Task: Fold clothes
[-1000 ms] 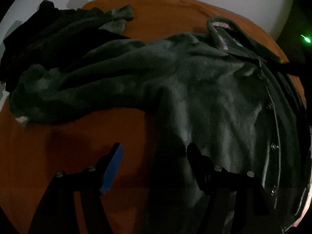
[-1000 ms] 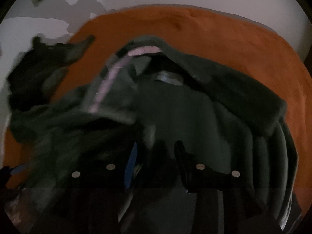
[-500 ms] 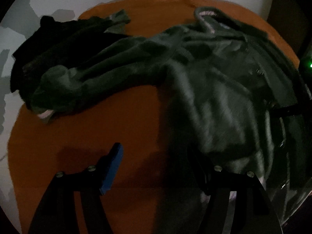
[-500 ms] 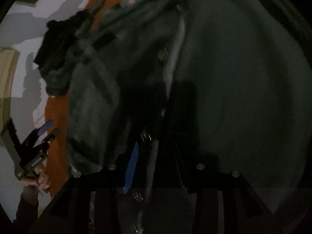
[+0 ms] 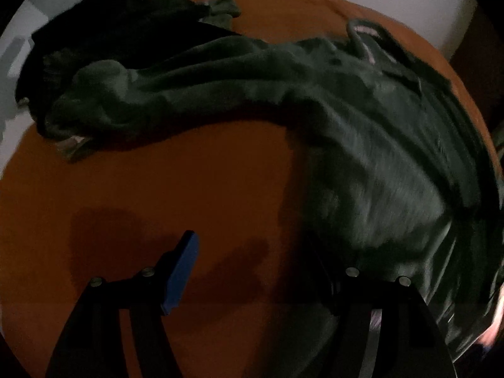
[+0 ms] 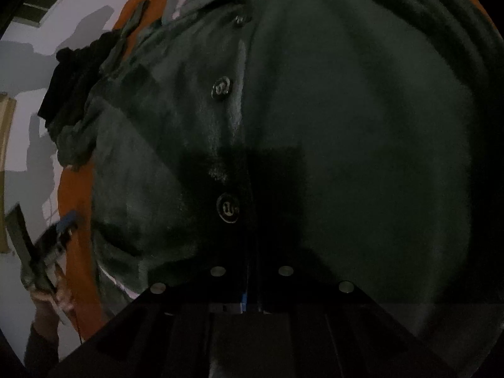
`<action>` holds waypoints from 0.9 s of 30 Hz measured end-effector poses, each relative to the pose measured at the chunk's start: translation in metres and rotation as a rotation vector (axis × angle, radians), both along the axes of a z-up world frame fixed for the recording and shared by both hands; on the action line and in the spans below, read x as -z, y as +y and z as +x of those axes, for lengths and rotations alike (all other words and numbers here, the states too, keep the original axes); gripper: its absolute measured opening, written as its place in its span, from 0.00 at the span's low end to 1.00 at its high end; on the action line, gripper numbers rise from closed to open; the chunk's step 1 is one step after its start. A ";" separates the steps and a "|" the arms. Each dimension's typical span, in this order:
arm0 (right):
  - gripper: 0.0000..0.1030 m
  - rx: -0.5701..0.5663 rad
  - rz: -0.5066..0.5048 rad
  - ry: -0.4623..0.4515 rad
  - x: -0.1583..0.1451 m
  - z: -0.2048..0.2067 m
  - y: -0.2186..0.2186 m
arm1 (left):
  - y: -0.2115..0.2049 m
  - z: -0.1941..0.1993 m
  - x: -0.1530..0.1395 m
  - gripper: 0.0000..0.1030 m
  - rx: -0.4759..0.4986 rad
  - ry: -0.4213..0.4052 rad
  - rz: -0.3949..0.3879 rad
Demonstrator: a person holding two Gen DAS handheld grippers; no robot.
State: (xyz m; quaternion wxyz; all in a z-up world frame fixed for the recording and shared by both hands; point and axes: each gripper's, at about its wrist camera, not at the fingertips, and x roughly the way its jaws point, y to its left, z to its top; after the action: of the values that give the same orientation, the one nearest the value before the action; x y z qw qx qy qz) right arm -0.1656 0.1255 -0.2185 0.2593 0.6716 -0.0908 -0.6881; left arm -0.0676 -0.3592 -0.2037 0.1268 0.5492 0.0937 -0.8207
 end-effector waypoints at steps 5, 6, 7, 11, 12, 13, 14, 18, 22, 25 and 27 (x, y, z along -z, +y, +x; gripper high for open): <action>0.10 0.030 -0.061 -0.043 0.007 -0.010 0.001 | -0.002 -0.036 0.018 0.67 -0.021 -0.025 0.064; 0.11 0.047 -0.074 -0.044 0.007 -0.012 0.003 | -0.002 -0.040 0.022 0.67 -0.029 -0.031 0.076; 0.12 0.062 -0.087 -0.046 0.007 -0.014 0.005 | -0.002 -0.044 0.027 0.67 -0.036 -0.036 0.089; 0.12 0.087 -0.144 -0.070 0.013 -0.021 0.004 | 0.005 -0.056 0.035 0.67 -0.037 -0.056 0.085; 0.12 0.085 -0.154 -0.069 0.012 -0.023 0.003 | 0.006 -0.055 0.035 0.67 -0.036 -0.054 0.078; 0.12 0.080 -0.159 -0.063 0.012 -0.024 0.002 | 0.007 -0.055 0.035 0.67 -0.035 -0.052 0.072; 0.08 0.064 -0.141 -0.036 0.008 -0.024 -0.001 | 0.009 -0.054 0.035 0.67 -0.030 -0.051 0.056; 0.00 0.037 0.035 0.038 -0.007 -0.017 0.004 | 0.015 -0.048 0.035 0.75 -0.020 -0.069 -0.081; 0.00 0.080 0.053 0.000 0.000 -0.012 0.029 | 0.008 -0.038 0.024 0.75 -0.049 -0.048 -0.090; 0.00 0.101 -0.040 -0.038 0.000 -0.014 0.040 | -0.005 -0.033 0.005 0.75 -0.109 -0.005 -0.105; 0.00 0.098 -0.080 -0.024 -0.007 -0.015 0.039 | -0.010 -0.029 -0.005 0.75 -0.189 -0.005 -0.180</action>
State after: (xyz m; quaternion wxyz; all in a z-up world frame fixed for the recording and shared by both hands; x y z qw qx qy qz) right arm -0.1810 0.1642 -0.2119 0.2510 0.6637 -0.1540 -0.6876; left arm -0.0964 -0.3690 -0.1991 0.2524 0.5265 0.0707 -0.8087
